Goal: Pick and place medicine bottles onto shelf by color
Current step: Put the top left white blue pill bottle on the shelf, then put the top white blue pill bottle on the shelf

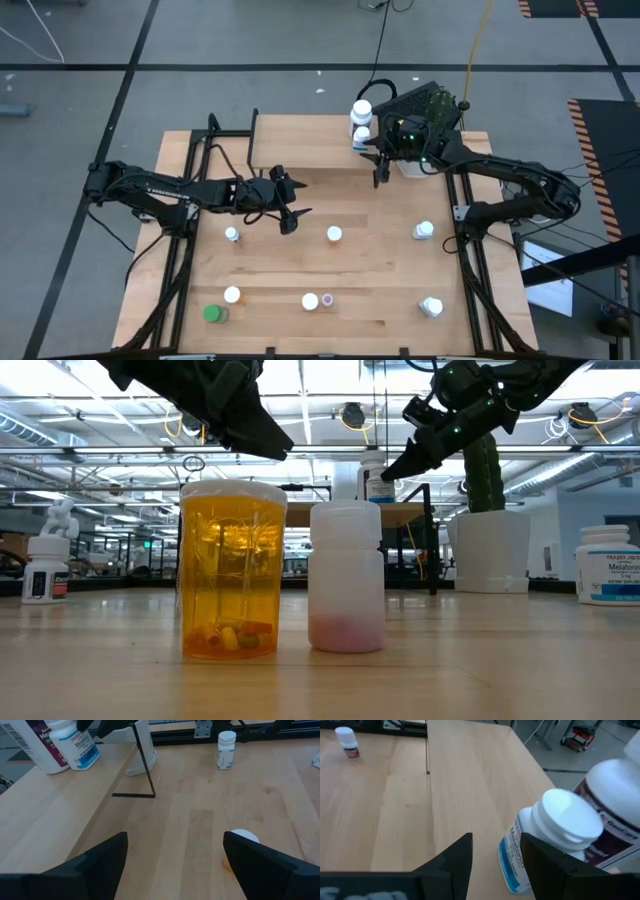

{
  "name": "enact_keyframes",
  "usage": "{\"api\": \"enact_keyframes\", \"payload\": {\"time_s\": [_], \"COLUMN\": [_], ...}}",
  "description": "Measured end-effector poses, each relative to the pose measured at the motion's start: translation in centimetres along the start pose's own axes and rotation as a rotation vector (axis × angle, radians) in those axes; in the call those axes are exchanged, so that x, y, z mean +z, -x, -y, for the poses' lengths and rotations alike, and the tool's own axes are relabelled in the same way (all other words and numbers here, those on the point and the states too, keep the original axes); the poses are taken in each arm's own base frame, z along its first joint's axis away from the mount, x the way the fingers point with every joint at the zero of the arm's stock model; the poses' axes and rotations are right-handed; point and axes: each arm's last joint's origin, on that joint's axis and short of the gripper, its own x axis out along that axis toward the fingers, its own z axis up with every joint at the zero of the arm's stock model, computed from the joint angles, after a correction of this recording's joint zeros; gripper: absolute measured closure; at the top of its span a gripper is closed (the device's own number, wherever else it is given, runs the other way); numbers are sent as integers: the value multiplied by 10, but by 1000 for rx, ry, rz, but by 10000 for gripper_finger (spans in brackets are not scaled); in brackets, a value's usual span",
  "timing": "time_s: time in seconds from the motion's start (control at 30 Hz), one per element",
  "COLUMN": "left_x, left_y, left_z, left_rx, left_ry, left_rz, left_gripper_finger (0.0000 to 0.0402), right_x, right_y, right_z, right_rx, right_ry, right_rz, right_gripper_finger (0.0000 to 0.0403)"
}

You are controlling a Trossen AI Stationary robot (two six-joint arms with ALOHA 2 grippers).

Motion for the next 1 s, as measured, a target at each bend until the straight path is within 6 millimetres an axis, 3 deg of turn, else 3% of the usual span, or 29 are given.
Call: {"api": "enact_keyframes", "payload": {"time_s": [0.23, 0.5, 0.67, 1.0], "left_x": [0, 3, 7, 11], "left_y": [0, 0, 0, -3], "left_z": [0, -2, -3, -2], "left_rx": [4, 17, 23, 11], "left_ry": [-2, -34, -84, 76], "left_rz": [1, 28, 75, 125], "left_gripper_finger": [71, 71, 71, 71], "right_x": [3, 23, 28, 33], "right_y": [2, 18, 9, 10], "right_z": [-5, -32, -46, -73], "right_rx": [20, 131, 260, 361], "right_ry": [10, 64, 55, 30], "right_rz": [10, 125, 187, 182], "right_gripper_finger": [244, 243, 243, 243]}}
